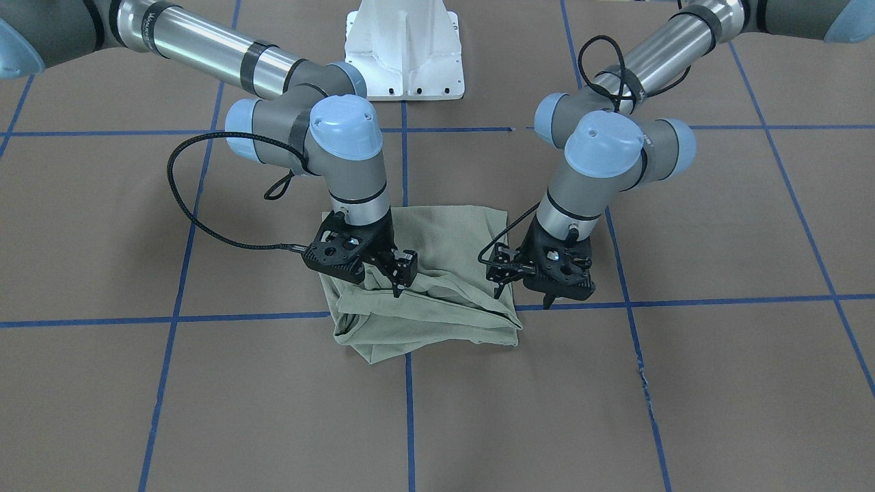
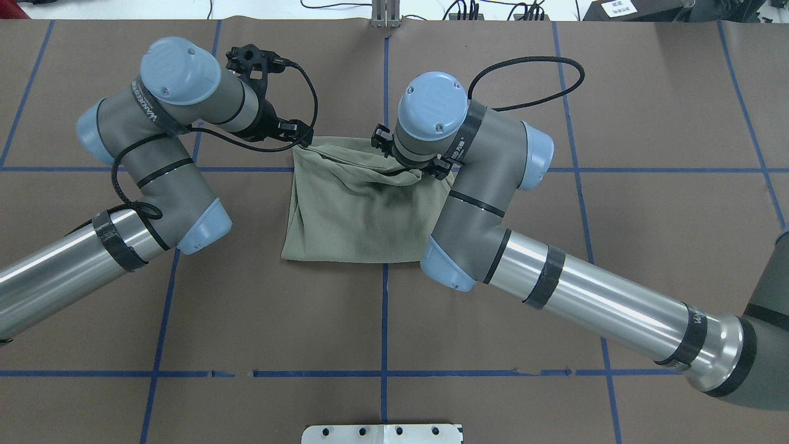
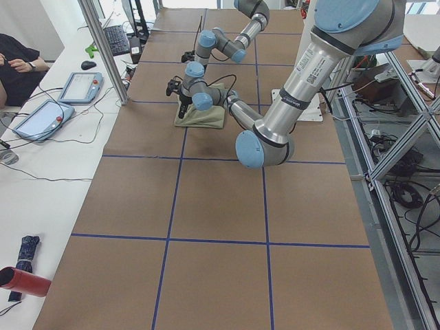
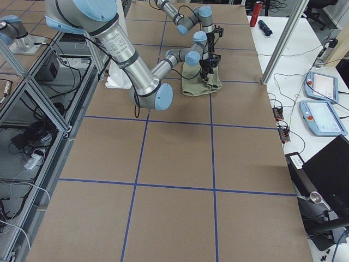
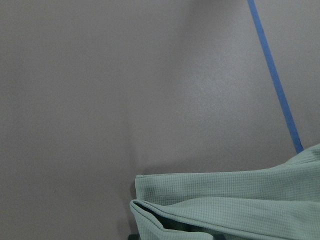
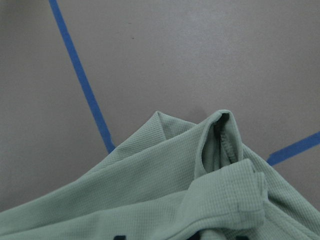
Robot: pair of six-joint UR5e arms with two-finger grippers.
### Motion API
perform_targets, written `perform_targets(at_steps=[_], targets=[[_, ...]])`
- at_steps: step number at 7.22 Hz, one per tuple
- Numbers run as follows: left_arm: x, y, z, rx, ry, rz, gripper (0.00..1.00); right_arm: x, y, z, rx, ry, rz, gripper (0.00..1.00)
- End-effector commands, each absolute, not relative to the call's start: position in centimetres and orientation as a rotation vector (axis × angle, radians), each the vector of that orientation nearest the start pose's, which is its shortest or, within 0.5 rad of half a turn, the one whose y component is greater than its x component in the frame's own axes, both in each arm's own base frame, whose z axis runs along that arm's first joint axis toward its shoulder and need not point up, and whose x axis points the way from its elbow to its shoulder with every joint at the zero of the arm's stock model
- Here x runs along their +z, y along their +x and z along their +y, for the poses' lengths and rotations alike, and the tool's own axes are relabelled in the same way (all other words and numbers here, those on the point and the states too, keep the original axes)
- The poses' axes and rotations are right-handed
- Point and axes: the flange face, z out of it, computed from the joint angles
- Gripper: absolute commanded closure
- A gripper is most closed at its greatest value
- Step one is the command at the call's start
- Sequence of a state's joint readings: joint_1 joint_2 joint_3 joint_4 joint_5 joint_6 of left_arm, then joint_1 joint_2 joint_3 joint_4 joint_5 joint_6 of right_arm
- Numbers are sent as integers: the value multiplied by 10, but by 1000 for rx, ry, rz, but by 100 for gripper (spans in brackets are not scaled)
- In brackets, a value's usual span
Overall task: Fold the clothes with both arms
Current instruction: 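Lay the folded edge down with both grippers and release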
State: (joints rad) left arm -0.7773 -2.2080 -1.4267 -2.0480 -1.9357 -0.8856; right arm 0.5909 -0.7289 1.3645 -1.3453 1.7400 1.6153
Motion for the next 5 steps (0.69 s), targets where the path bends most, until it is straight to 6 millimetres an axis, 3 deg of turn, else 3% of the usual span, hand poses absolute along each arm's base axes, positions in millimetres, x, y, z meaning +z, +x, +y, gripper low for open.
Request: perform_targets(at_steps=[1,3,4,5], targets=[[297,443,-586,115,387,944,0,208,-615,-483,445,113,-855,0],[299,444,-585,106,379,945,0,186,-597,-472,308,142,-799,0],[300,444,-585,105,381,943,0,185,-595,-466,265,150,-756,0],[299,444,-585,106,379,945,0,192,-607,-461,257,150,-735,0]])
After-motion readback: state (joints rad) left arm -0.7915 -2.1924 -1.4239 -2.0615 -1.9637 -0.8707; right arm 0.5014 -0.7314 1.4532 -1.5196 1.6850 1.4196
